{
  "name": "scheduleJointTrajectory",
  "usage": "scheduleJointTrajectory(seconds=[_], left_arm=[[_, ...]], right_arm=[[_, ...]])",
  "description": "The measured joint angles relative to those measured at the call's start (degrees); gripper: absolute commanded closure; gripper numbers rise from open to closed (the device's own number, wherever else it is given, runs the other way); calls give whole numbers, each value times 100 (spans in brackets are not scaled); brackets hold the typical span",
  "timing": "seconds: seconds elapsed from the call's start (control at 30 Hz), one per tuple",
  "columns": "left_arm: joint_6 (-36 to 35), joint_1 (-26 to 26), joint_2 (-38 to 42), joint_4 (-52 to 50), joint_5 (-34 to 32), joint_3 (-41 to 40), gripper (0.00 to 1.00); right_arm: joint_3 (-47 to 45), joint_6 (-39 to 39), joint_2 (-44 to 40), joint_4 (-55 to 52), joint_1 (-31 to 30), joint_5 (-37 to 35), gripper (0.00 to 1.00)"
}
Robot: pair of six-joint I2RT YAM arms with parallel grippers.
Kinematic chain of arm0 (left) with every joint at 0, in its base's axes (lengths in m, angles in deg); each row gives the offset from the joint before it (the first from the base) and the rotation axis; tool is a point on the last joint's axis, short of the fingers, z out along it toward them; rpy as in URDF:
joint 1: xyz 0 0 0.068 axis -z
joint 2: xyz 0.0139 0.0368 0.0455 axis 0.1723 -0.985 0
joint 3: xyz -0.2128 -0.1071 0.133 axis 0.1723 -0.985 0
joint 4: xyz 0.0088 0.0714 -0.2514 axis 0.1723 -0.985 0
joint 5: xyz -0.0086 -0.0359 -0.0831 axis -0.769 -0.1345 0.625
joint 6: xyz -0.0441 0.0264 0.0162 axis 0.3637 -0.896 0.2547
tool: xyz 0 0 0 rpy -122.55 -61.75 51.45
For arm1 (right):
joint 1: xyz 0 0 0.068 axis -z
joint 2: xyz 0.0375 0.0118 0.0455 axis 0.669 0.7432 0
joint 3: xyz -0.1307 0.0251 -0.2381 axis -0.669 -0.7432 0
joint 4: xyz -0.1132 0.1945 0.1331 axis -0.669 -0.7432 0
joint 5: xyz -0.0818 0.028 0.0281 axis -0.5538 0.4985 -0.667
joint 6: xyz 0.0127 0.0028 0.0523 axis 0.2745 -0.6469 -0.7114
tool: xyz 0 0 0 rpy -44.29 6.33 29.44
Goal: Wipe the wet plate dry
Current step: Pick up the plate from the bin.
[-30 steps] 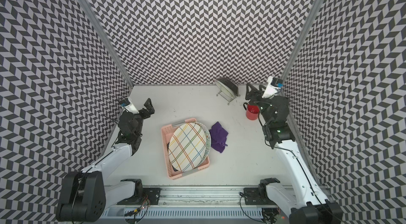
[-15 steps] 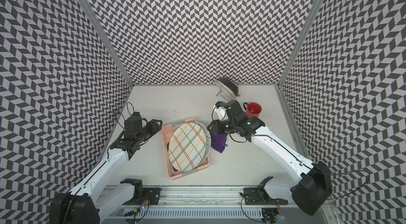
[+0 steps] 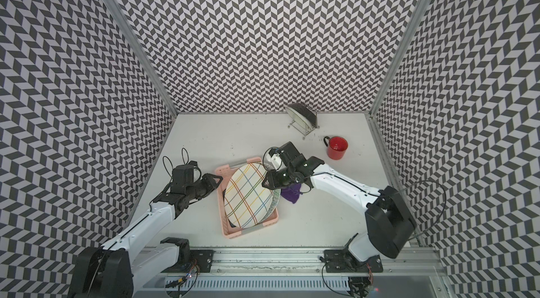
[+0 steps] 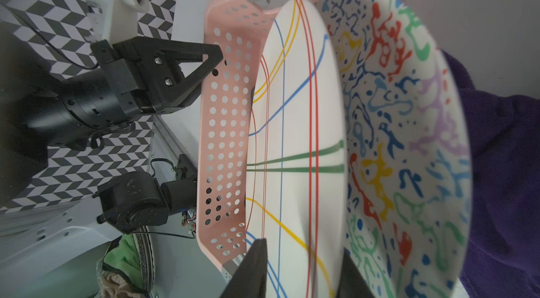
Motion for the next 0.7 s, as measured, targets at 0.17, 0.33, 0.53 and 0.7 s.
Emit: scheduleJointTrajectory(seconds=[0.17,0.33,0.53,0.7], left_arm=[[17,-2,-7,240,149,-15,74],[17,-2,0,363,184,-11,71],[-160,0,166,72,-109,284,43],[-278,-153,426,-531,-564,1180,35]], right_arm=[[4,-98,11,293,-153,267,60],[269,-57,474,345,-201,358,71],[573,-63,774,306,-190,149,96],[909,-42,706,238,-166,-140,100]])
